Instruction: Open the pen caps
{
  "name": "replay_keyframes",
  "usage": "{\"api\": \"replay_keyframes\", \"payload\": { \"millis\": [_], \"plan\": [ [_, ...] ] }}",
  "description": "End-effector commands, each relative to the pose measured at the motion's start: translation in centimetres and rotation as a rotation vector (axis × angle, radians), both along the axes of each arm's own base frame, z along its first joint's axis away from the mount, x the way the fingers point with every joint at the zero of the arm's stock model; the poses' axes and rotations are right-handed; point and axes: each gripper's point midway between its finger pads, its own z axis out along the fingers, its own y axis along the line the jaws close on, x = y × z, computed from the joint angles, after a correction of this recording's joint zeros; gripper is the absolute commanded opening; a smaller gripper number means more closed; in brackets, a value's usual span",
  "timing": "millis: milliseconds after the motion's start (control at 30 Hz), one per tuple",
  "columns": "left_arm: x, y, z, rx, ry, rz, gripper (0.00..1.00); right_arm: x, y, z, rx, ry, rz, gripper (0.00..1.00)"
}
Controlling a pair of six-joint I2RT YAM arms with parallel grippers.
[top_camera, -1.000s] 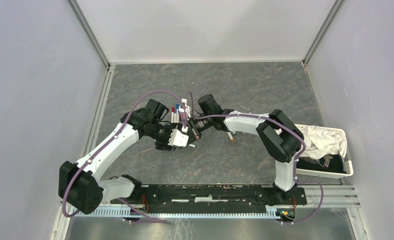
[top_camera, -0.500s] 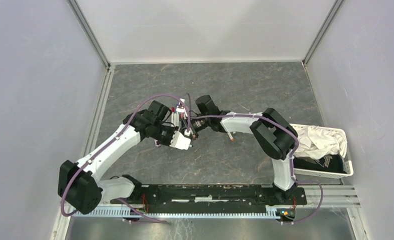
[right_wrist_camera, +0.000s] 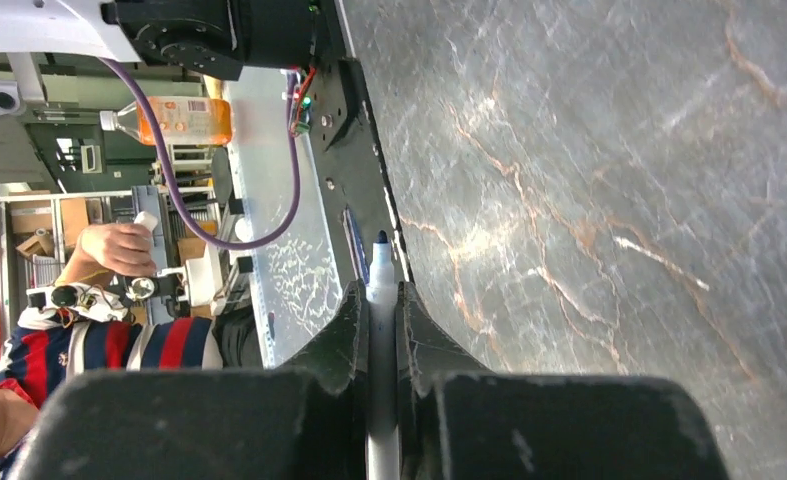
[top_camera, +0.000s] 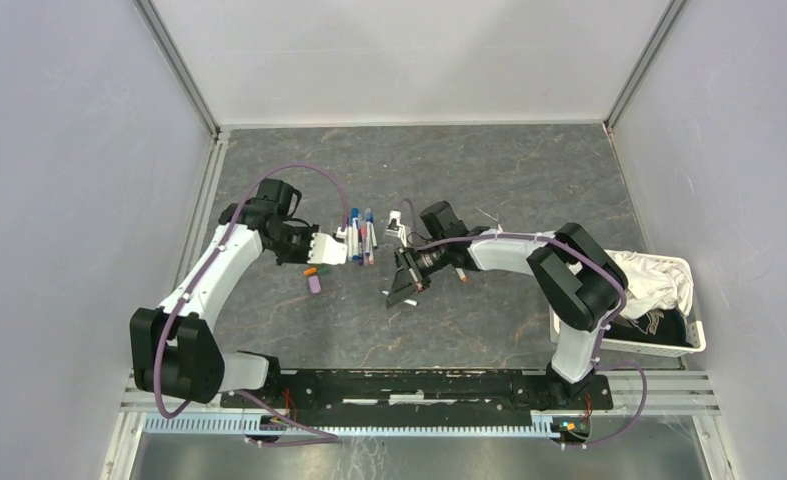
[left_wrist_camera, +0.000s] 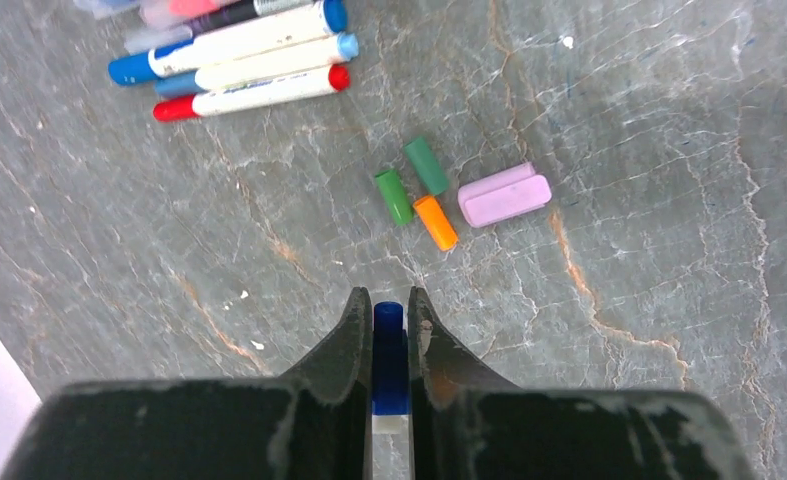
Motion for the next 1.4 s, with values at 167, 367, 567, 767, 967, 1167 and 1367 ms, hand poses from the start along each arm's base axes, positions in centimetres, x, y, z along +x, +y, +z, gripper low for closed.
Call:
{"api": "replay_keyframes", "payload": {
  "millis": [167,367,567,767,967,1167,1367],
  "plan": [
    [-1.2,-3.5,0.3,-0.157,0.088,-0.018,0.02,6.4,-2.3,2.1,-0.133,-0.266,-0.132,0.00],
    [-1.7,-4.6,-2.9,-0.227,0.207,0.062,0.13,16.1,-12.2,1.1,-0.544,-0.563,-0.589,0.00],
    [-1.7,-5.0,-6.2,-0.220,0.271,0.109,0.27,20.2,-20.3,1.2,-0.764,-0.719,-0.888,0.00],
    [-2.3,-5.3,-8.7,-0.183,0.330,0.123,0.35,21.8,-24.0,-1.6,-0.910,-0.715,-0.951,0.00],
    [-3.0,-5.1,-8.9,-0.151,0.358,0.131,0.45,22.0,-25.5,-4.9,-1.015,-0.691,-0.928,0.00],
    [-2.7,-5.2,-6.2,-0.155,0.354,0.158,0.57,21.9,-26.6,-6.3,-1.063,-0.683,-0.912,0.07],
    [-1.5,-6.6,0.9,-0.252,0.320,0.196,0.99,22.0,-26.7,-6.5,-1.060,-0.677,-0.904,0.25]
  ]
}}
